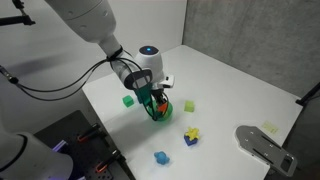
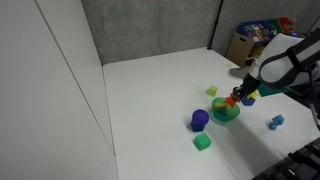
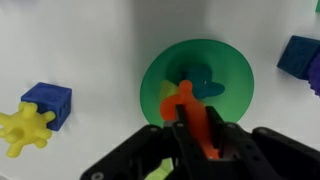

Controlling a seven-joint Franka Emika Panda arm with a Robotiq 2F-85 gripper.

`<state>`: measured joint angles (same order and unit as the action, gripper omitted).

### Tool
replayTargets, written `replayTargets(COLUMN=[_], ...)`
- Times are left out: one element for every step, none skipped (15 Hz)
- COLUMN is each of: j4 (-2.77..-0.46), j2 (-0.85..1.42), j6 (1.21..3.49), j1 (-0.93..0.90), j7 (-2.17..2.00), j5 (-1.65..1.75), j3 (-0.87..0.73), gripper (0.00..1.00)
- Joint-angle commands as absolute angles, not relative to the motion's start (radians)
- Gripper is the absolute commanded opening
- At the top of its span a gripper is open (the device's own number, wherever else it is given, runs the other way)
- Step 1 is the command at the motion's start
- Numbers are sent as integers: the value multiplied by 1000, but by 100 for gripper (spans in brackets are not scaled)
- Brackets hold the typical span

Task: Put the orange object in the green bowl.

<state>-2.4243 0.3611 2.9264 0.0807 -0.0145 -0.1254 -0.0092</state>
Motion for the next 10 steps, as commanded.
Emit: replayTargets(j4=[-2395, -2390, -2384, -2378, -2373, -2370, -2369, -2370, -2374, -2380], j2=[414, 429, 442, 453, 463, 468, 465, 458, 446, 432], j6=[2931, 2932, 2929, 2925, 2922, 2916, 2909, 2901, 2890, 2878], j1=[9, -16, -32, -46, -59, -70, -75, -77, -74, -67], j7=[-104, -133, -149, -165, -179, -190, -196, -197, -193, -186], j5=[-78, -63, -56, -48, -43, -39, -39, -41, -45, -49], j3=[-79, -107, -122, -136, -149, -158, -162, -161, -157, -150], gripper=[9, 9, 9, 9, 15, 50, 50, 57, 66, 72])
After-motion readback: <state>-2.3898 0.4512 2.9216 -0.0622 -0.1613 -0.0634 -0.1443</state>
